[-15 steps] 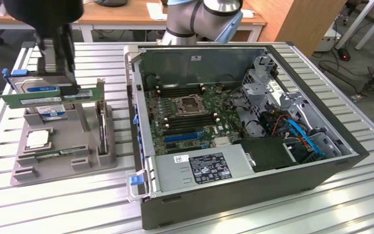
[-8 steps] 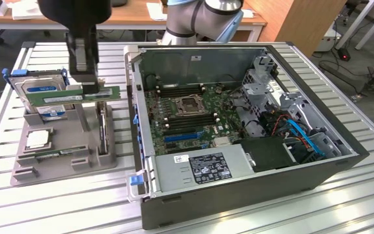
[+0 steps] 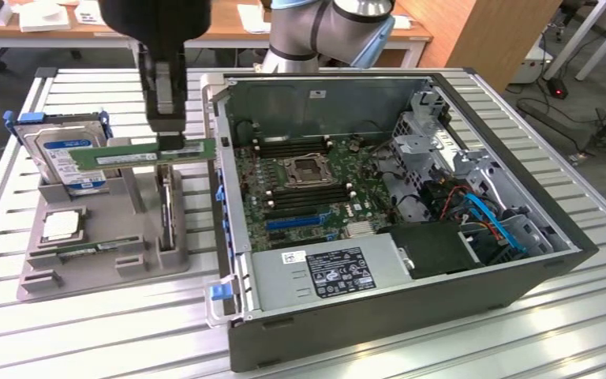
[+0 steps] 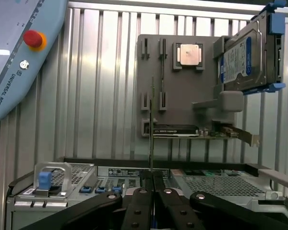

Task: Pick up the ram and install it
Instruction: 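Pick up the ram and move it above insertion slot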

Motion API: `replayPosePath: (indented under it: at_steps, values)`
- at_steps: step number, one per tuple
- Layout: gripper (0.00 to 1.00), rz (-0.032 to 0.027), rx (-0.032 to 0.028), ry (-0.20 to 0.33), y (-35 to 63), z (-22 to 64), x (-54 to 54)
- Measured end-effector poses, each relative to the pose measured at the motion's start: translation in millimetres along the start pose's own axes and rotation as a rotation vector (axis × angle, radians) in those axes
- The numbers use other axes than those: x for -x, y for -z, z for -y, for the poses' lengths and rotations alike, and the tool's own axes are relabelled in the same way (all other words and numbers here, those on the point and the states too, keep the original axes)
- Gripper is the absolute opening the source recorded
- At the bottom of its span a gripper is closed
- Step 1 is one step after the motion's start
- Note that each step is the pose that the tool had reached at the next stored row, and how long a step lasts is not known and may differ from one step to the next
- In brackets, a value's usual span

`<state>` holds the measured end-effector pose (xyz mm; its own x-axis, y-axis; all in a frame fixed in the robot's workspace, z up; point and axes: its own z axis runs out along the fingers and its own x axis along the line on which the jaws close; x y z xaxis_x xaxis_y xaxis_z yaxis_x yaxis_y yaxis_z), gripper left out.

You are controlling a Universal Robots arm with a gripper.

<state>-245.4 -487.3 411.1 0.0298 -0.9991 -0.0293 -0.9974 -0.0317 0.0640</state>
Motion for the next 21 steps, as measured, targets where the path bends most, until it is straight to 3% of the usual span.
replayPosePath:
  at_steps: [21]
  values:
    - [0.11,0.0000,0.0000,0.000,4.2,63.9,-1.9]
